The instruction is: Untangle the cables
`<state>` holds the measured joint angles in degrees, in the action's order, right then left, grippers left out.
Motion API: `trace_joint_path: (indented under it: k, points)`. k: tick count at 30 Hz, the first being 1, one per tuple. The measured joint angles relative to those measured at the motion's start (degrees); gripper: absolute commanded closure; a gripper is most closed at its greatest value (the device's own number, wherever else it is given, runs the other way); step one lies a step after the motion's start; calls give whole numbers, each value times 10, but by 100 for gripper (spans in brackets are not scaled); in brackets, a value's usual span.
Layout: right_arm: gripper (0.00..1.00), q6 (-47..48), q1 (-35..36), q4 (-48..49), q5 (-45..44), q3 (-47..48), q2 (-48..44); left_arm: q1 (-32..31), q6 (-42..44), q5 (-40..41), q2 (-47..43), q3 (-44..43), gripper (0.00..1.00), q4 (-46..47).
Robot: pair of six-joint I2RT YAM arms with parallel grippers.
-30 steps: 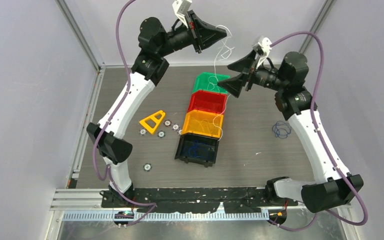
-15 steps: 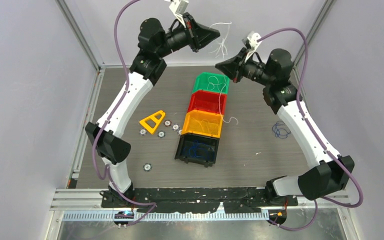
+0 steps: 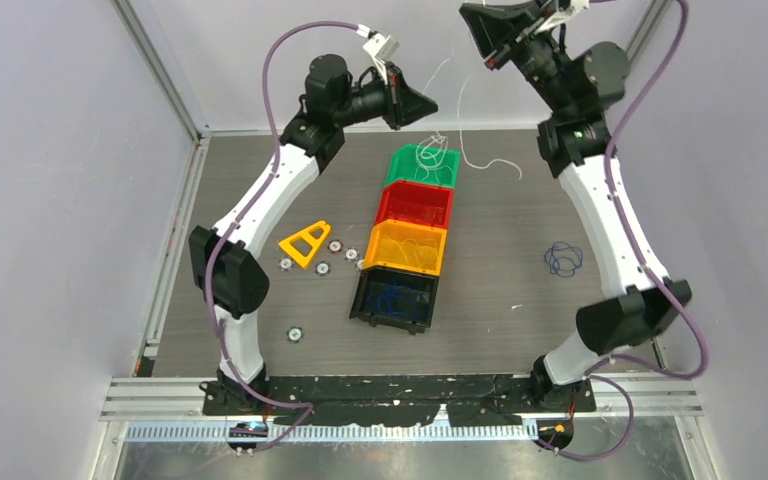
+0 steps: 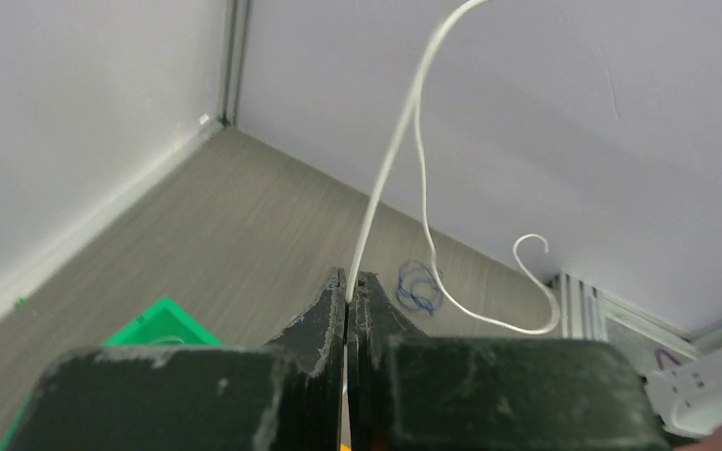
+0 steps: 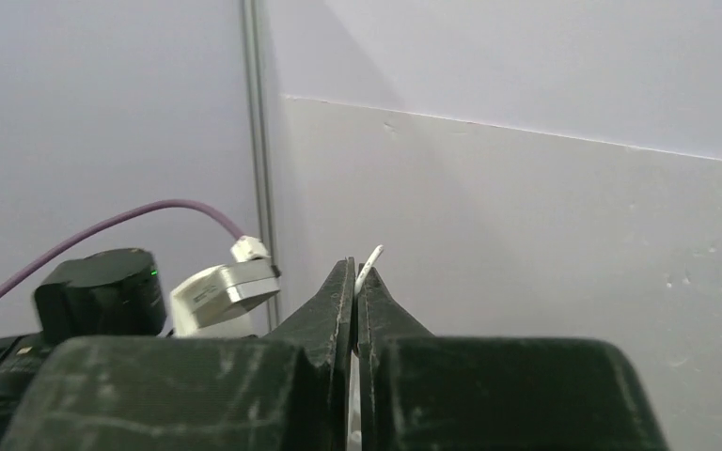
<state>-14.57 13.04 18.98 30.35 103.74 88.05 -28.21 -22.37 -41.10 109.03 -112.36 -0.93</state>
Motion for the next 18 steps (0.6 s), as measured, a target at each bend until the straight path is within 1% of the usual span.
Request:
trace_joint_path:
  k: [5,7,11,18]
  points:
    - [94,-27,0,35,-37,66,115,5,19,1,81,-106,100,14]
    - [95,-36,0,39,-51,85,157,9,25,4,110,-129,100,20]
    - [95,-46,0,50,-76,98,216,16,33,6,148,-133,100,29]
    - [95,-50,9,98,-105,99,273,24,7,3,227,-123,100,96]
